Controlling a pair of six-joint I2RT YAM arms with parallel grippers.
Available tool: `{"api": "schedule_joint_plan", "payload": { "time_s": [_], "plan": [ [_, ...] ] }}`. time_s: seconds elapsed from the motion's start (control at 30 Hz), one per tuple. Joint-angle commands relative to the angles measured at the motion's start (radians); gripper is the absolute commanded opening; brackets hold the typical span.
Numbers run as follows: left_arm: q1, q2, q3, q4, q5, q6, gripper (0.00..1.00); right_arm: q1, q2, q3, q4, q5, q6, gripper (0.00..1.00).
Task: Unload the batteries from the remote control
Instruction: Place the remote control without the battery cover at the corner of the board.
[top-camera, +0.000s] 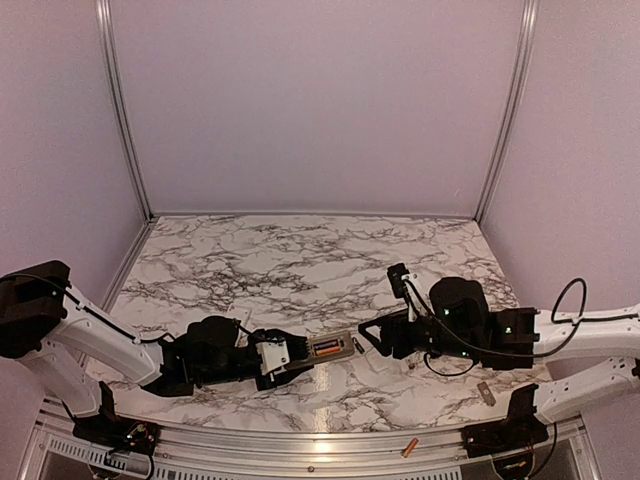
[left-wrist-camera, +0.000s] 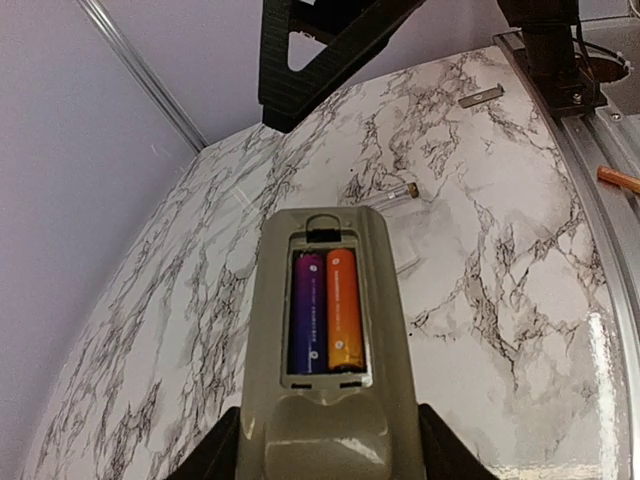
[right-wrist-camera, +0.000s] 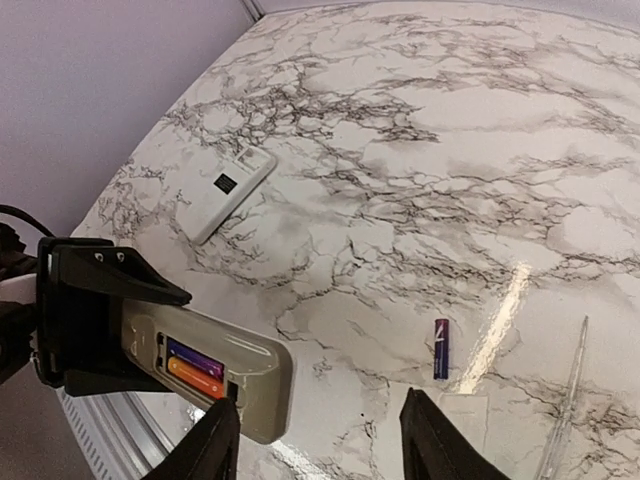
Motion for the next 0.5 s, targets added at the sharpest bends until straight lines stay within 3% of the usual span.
{"api": "schedule_joint_plan", "payload": {
  "time_s": [0.0, 0.47],
  "plan": [
    [-0.006, -0.024, 0.018, -0.018, 0.099, -0.09, 0.0, 0.005, -0.03, 0.04, -0.199, 0.138, 0.011, 0.54],
    [-0.025, 0.098, 0.019, -0.013, 0.185, -0.237, 0.0, -0.01, 0.037, 0.071, -0.477, 0.318, 0.086, 0.66]
  ]
}}
